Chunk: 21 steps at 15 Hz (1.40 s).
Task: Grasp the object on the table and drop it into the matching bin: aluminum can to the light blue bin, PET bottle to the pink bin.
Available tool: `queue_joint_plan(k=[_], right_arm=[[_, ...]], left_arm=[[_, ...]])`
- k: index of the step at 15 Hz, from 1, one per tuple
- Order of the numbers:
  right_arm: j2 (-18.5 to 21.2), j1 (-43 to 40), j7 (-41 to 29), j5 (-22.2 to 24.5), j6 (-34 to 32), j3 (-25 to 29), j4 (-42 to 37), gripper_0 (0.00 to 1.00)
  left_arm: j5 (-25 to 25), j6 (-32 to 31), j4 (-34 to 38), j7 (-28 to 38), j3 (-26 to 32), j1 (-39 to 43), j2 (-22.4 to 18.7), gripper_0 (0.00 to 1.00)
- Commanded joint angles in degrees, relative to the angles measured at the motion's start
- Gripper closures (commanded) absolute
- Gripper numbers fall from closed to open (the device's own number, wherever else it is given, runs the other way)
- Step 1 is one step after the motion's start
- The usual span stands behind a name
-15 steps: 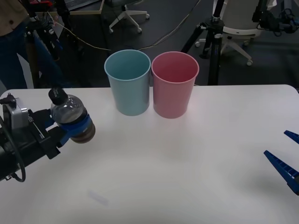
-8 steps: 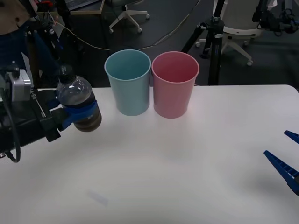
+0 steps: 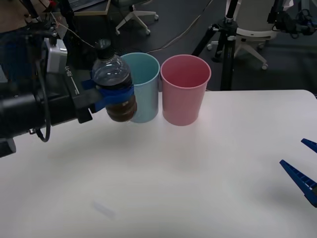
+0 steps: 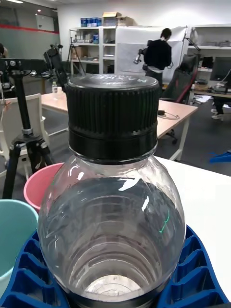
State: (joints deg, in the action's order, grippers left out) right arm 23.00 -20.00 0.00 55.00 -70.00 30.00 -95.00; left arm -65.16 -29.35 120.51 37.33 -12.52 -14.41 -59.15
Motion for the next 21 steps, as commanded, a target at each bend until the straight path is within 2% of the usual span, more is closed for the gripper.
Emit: queue_joint_plan(k=[1, 4, 10, 15, 21], right_arm=[[0.0, 0.0, 0.0, 0.0, 0.0, 0.0, 0.0, 0.0], [0.0, 0.0, 0.0, 0.0, 0.0, 0.0, 0.0, 0.0], [0.0, 0.0, 0.0, 0.0, 0.0, 0.0, 0.0, 0.0], [0.0, 0.0, 0.0, 0.0, 0.0, 0.0, 0.0, 0.0], [0.0, 0.0, 0.0, 0.0, 0.0, 0.0, 0.0, 0.0]], left_arm=[[1.35, -0.01, -4.75, 0.11, -4.71, -7.83, 0.44, 1.0], [2.76, 0.08, -10.29, 0.11, -9.45, -15.56, 2.55, 1.0], [2.76, 0.08, -24.0, -0.33, -18.77, -30.86, 9.93, 0.99], [2.67, 0.08, -33.49, -0.95, -22.2, -38.24, 15.38, 0.99], [-1.9, -0.01, -45.27, -1.91, -22.37, -43.95, 23.56, 0.98]])
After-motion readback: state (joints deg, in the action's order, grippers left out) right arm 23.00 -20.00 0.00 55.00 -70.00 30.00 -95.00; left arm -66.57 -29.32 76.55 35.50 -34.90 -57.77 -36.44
